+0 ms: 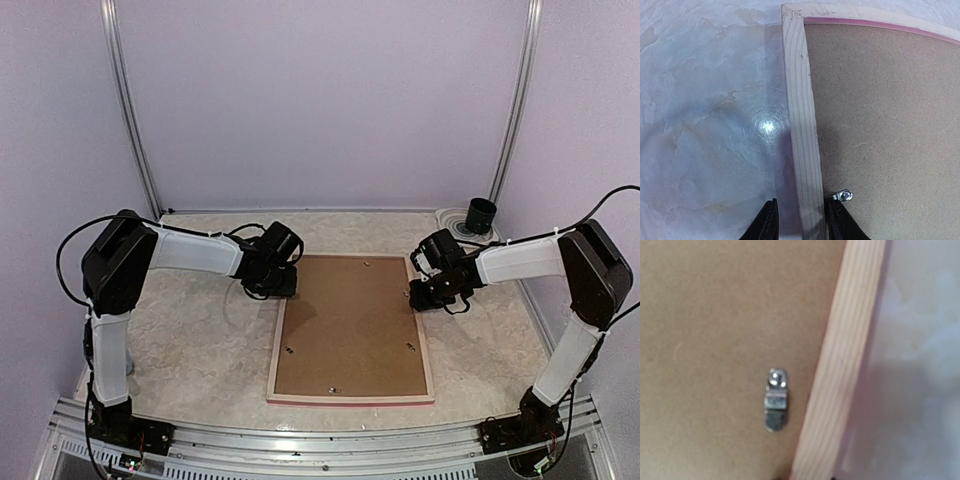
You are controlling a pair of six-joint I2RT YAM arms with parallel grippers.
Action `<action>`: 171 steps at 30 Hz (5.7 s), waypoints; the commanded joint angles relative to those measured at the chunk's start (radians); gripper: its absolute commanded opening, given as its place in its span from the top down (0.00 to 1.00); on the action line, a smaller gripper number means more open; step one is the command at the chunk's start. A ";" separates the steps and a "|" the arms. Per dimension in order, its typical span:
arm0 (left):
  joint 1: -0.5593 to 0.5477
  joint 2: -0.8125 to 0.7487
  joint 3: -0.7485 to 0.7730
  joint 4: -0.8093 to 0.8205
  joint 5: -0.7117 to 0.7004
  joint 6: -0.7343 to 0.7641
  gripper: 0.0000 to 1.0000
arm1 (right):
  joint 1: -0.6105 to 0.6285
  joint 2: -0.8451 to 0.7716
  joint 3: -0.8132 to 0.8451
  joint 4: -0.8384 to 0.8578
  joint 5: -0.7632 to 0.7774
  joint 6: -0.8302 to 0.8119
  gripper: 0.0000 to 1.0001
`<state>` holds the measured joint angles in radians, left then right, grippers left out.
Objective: Put the photo into the frame
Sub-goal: Press the fastener onto the backboard.
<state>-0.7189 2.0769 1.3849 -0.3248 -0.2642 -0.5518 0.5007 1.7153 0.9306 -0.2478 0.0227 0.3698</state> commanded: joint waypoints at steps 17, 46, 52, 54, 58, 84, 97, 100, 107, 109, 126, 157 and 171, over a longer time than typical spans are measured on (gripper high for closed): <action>0.047 -0.238 -0.259 0.179 0.053 -0.048 0.60 | -0.009 -0.045 0.125 -0.100 -0.020 -0.056 0.57; 0.050 -0.279 -0.500 0.498 0.344 -0.064 0.56 | -0.031 0.113 0.201 -0.122 -0.007 -0.108 0.40; 0.021 -0.250 -0.460 0.466 0.349 -0.069 0.56 | -0.042 0.103 0.192 -0.119 -0.006 -0.106 0.40; 0.013 -0.230 -0.453 0.464 0.349 -0.075 0.56 | -0.048 0.098 0.185 -0.117 -0.006 -0.105 0.40; 0.004 -0.213 -0.452 0.466 0.339 -0.087 0.57 | -0.064 0.082 0.163 -0.104 -0.008 -0.101 0.42; -0.001 -0.184 -0.460 0.441 0.298 -0.090 0.72 | -0.091 0.125 0.145 -0.073 -0.015 -0.103 0.57; -0.003 -0.183 -0.458 0.437 0.287 -0.088 0.75 | -0.100 0.132 0.168 -0.089 0.052 -0.106 0.67; -0.004 -0.179 -0.457 0.432 0.280 -0.088 0.76 | -0.099 0.130 0.171 -0.097 0.079 -0.106 0.68; -0.010 -0.171 -0.447 0.434 0.278 -0.089 0.77 | -0.089 0.141 0.178 -0.088 0.095 -0.099 0.73; -0.013 -0.169 -0.445 0.434 0.277 -0.089 0.77 | -0.082 0.141 0.177 -0.080 0.102 -0.095 0.73; -0.015 -0.163 -0.409 0.356 0.220 -0.055 0.81 | -0.044 0.182 0.267 -0.192 0.149 -0.158 0.63; 0.032 -0.172 -0.337 0.202 0.185 0.058 0.84 | 0.023 0.219 0.355 -0.330 0.037 -0.252 0.52; 0.052 -0.144 -0.305 0.175 0.203 0.124 0.84 | 0.029 0.244 0.359 -0.371 0.143 -0.286 0.62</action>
<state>-0.6807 1.8988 1.0714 -0.1020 -0.0666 -0.4839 0.5217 1.9320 1.2961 -0.5644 0.0963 0.1047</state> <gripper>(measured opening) 0.162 0.397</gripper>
